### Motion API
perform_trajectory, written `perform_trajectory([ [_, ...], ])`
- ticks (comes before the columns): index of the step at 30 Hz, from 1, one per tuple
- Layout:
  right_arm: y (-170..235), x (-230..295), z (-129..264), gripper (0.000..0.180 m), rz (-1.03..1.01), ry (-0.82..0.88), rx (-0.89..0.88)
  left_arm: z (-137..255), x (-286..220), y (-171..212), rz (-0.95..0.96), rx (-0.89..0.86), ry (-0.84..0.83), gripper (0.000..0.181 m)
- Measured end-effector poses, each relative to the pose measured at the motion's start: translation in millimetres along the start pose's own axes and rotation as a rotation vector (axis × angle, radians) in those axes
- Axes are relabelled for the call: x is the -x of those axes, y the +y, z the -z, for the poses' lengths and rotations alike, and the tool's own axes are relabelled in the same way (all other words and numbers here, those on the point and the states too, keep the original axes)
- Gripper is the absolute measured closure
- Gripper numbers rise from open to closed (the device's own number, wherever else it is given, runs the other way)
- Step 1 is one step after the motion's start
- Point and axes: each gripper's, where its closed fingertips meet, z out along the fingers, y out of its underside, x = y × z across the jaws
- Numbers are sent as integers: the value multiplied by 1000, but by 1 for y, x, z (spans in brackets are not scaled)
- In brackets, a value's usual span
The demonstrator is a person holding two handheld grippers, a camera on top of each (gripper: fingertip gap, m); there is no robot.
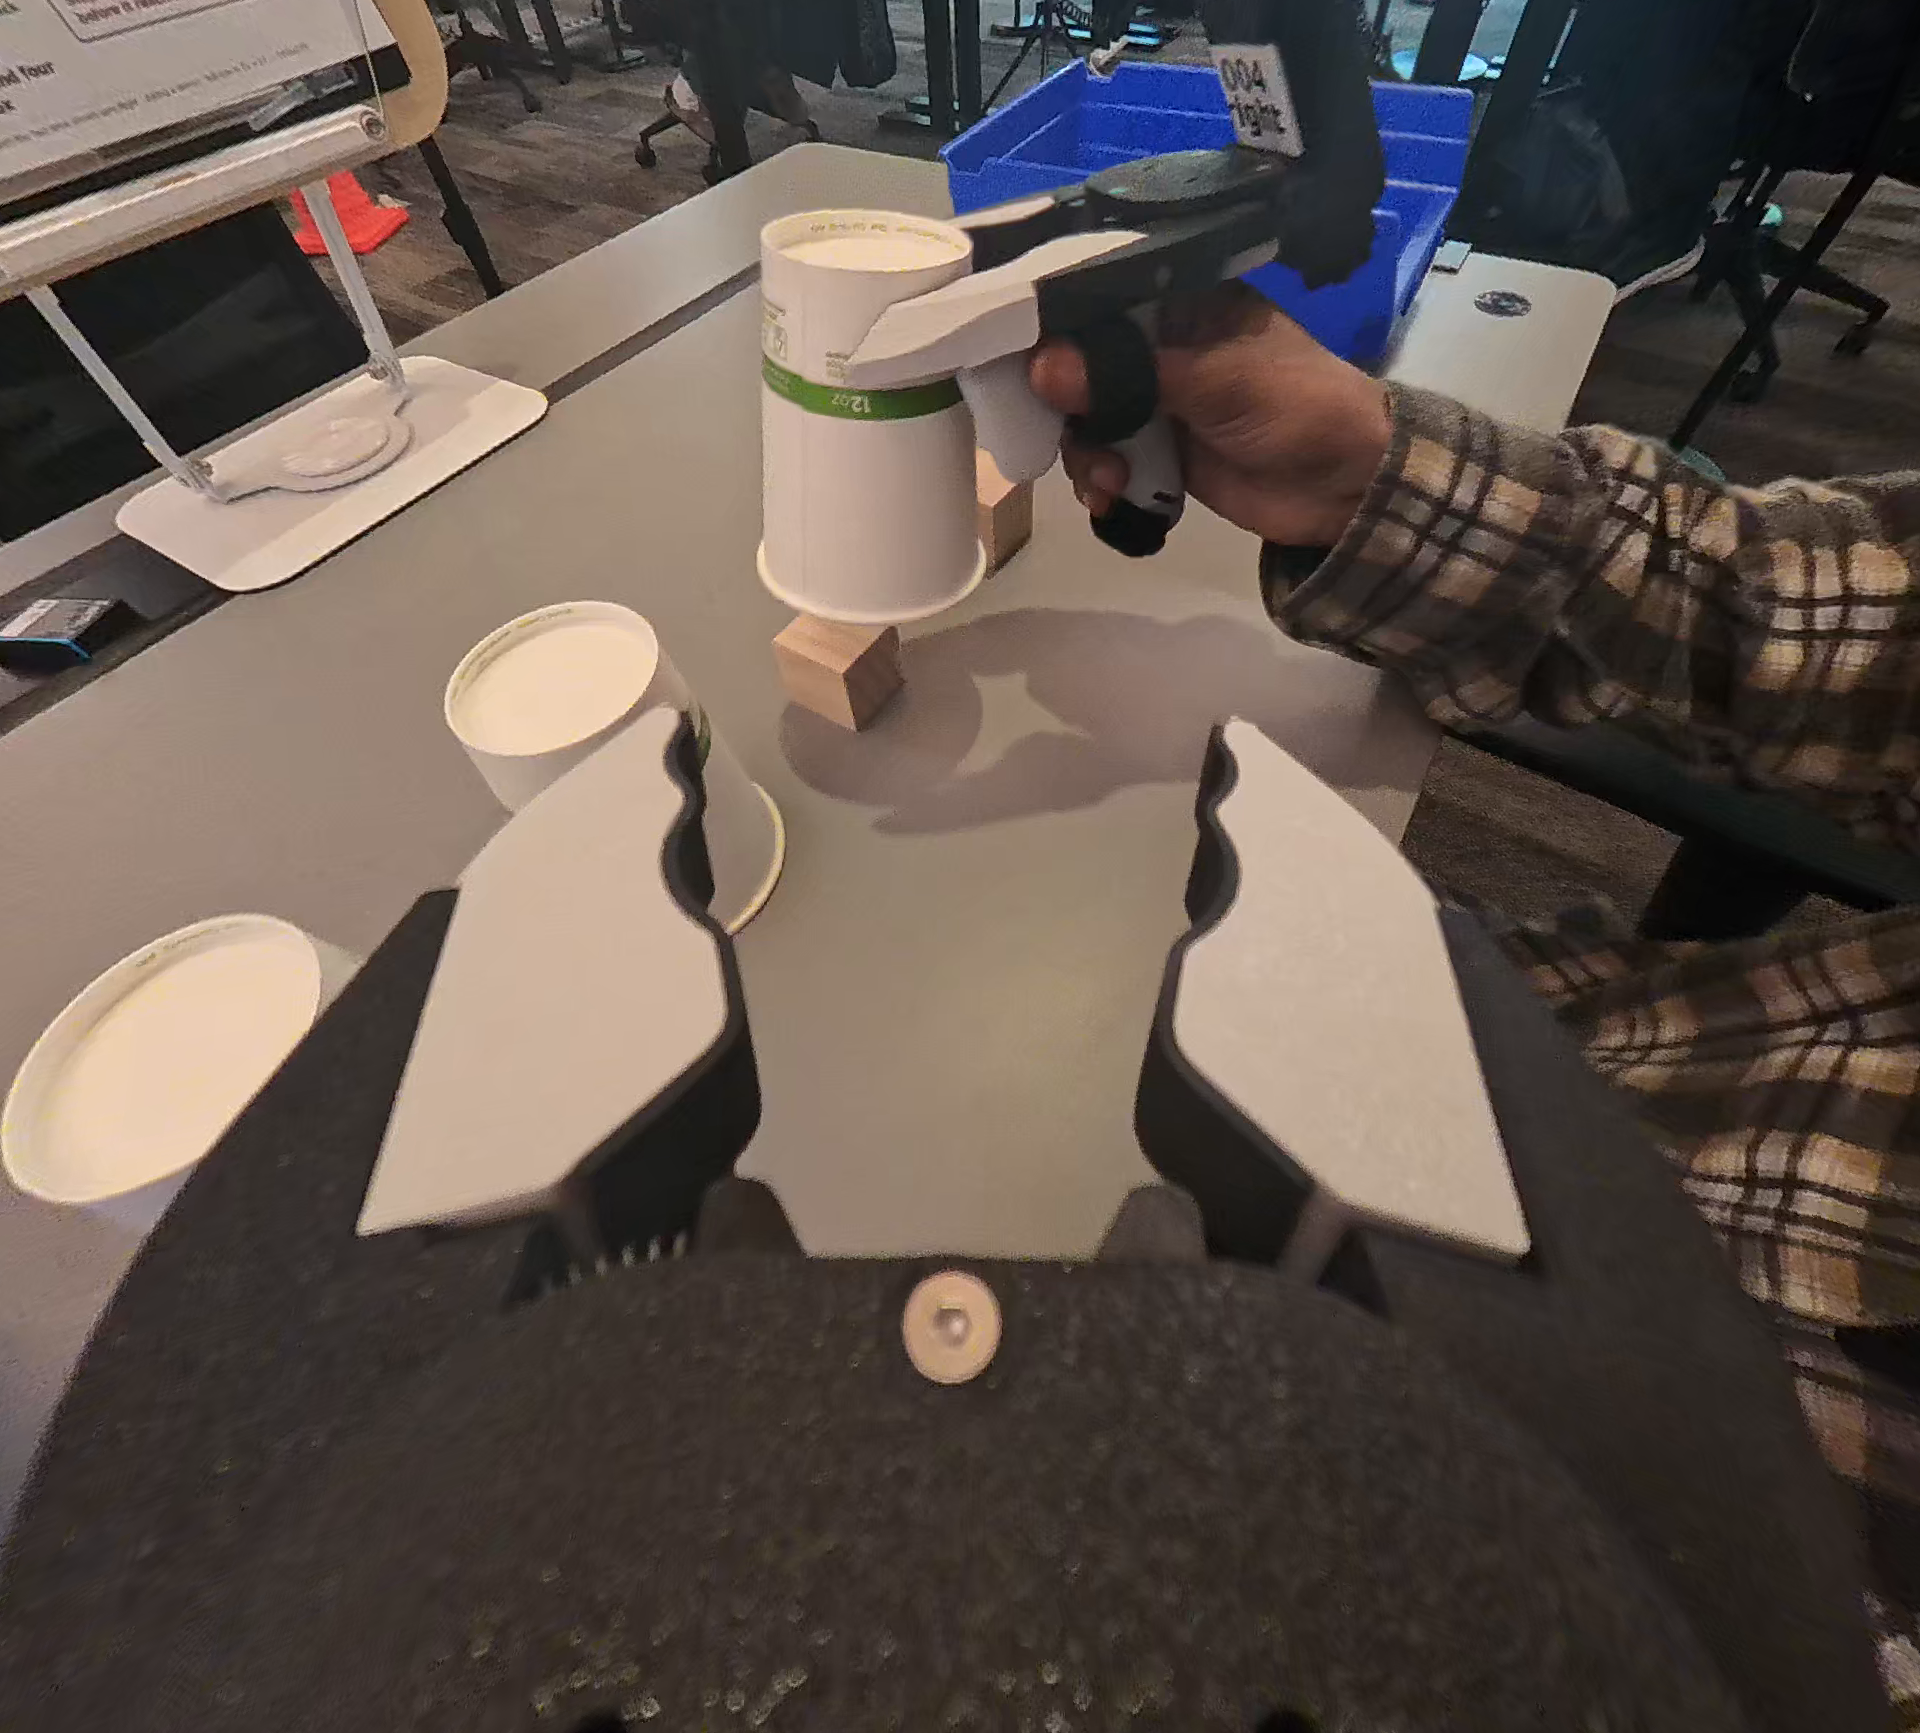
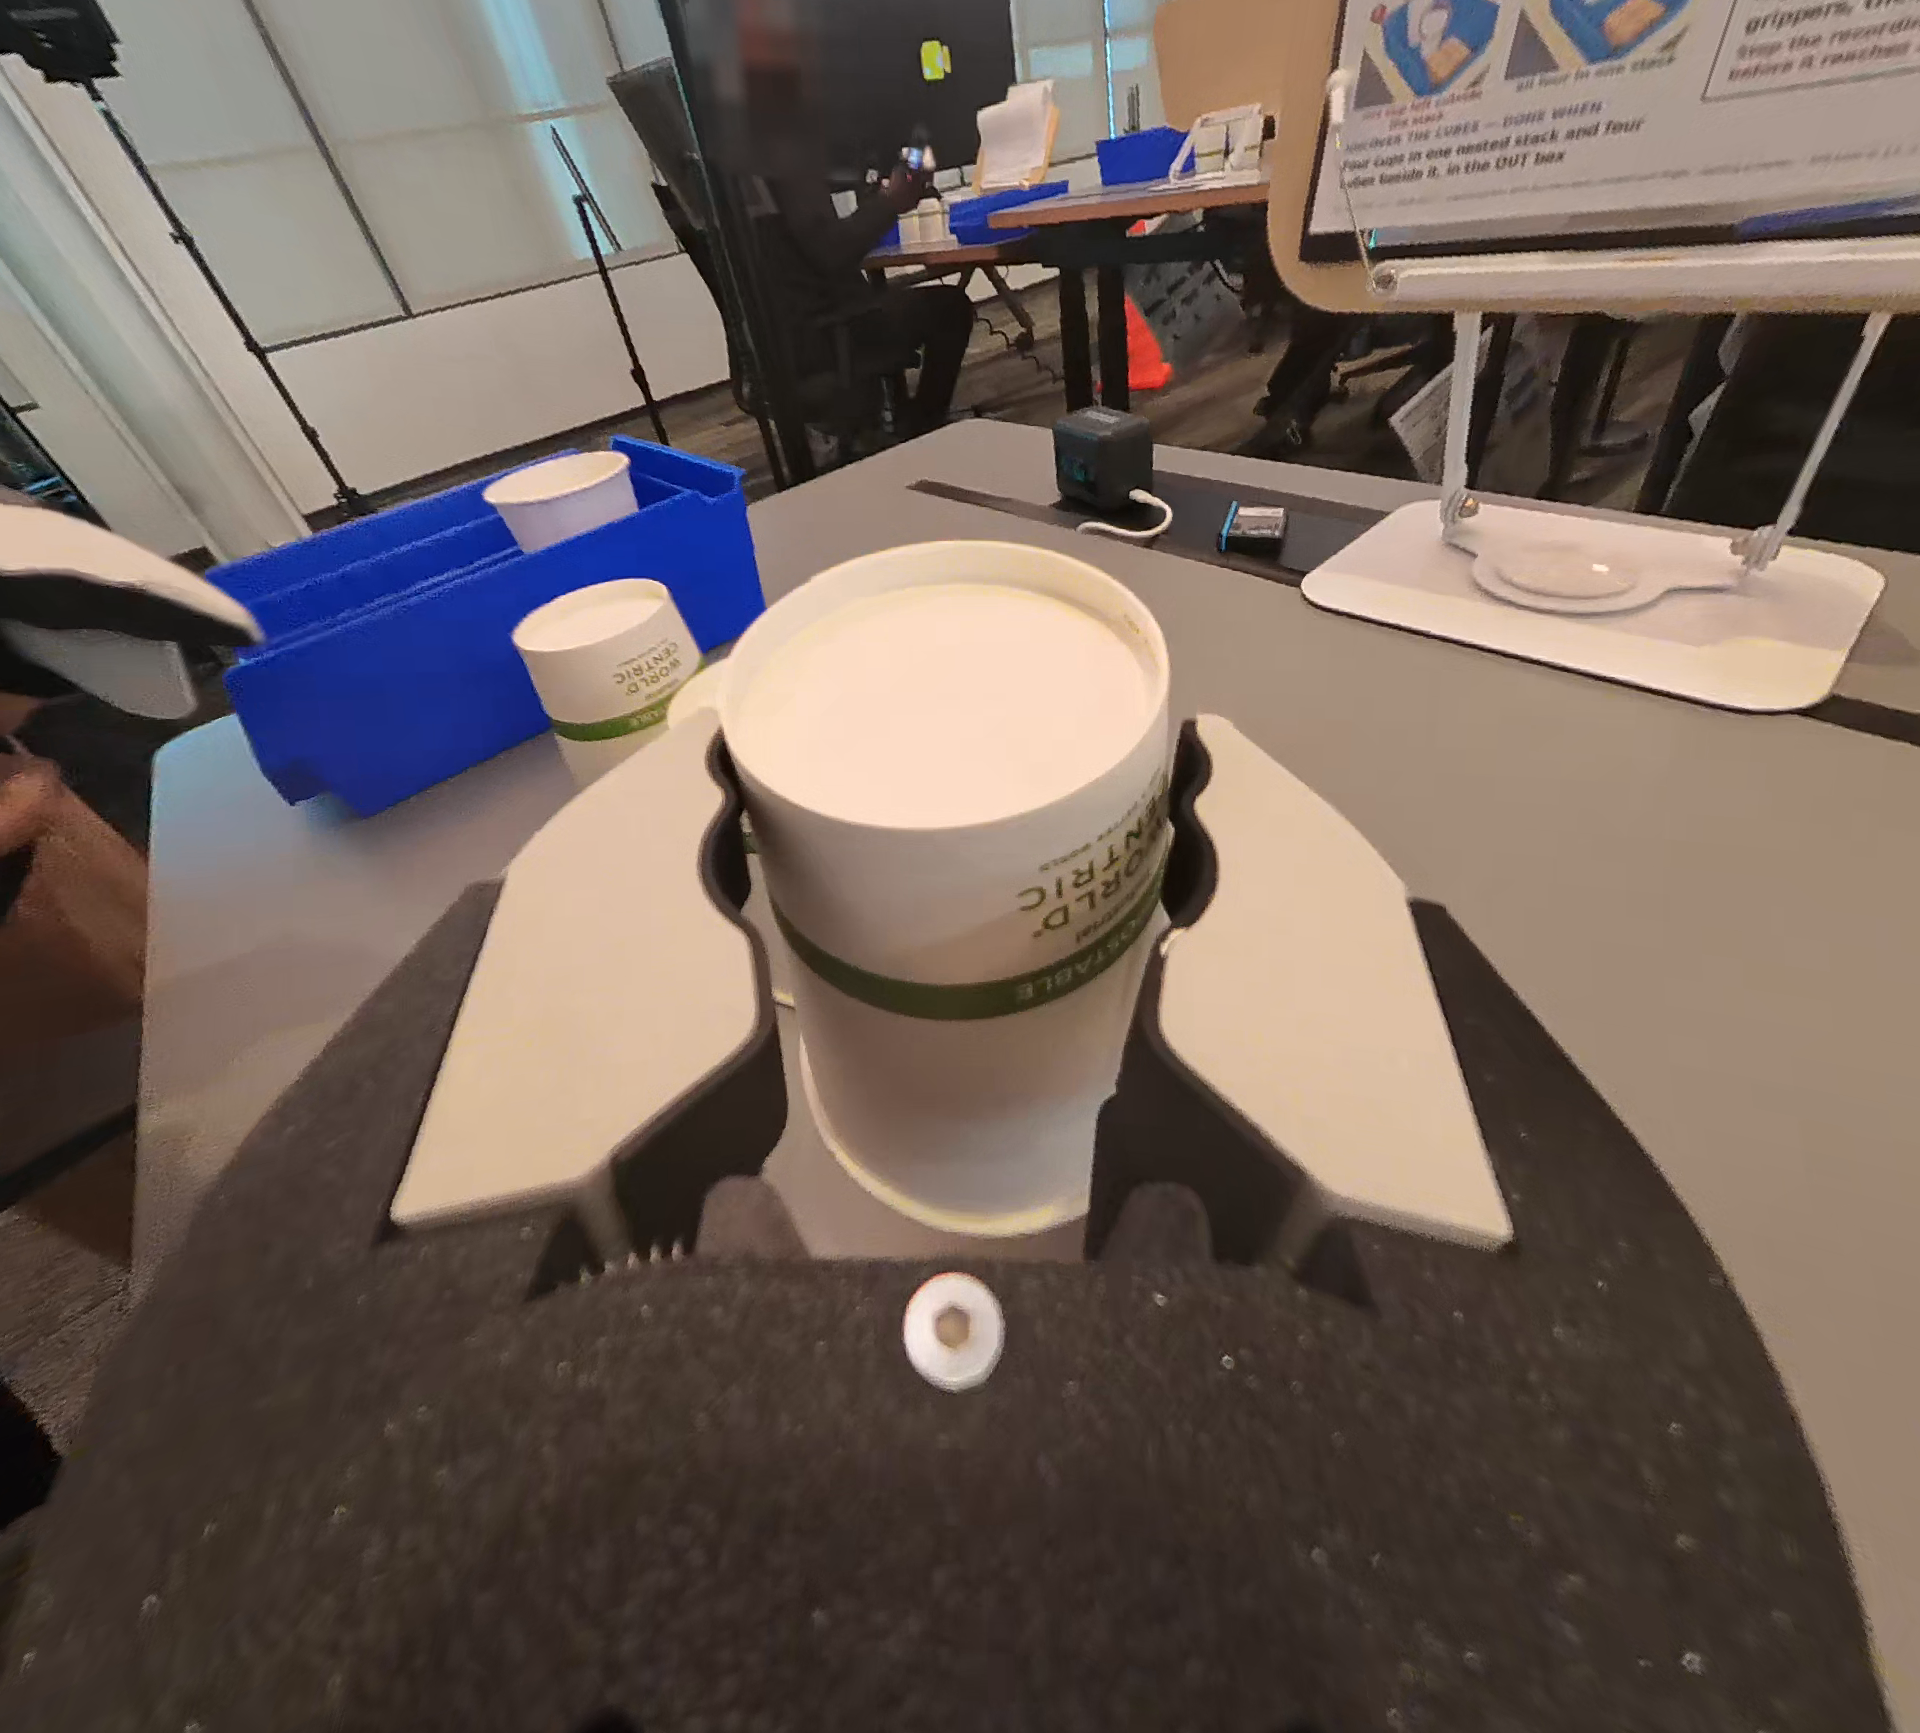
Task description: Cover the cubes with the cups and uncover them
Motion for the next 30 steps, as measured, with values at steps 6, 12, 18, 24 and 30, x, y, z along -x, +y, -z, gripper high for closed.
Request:
perform_trajectory([
  [6, 9, 0, -15, 102, 3, 25, 20, 17, 9, -3, 21, -22, -15, 92],
  [12, 17, -2, -26, 102, 47, 46, 67, 29, 13, -7, -4, -28, -39, 97],
  [18, 31, -7, -35, 102, 43, 58, 109, 32, 13, -8, -26, -25, -46, 101],
  [24, 42, -9, -40, 101, 39, 56, 136, 32, 12, -6, -40, -12, -45, 104],
  [30, 52, -11, -42, 101, 26, 51, 160, 31, 12, -4, -44, -4, -45, 105],
])
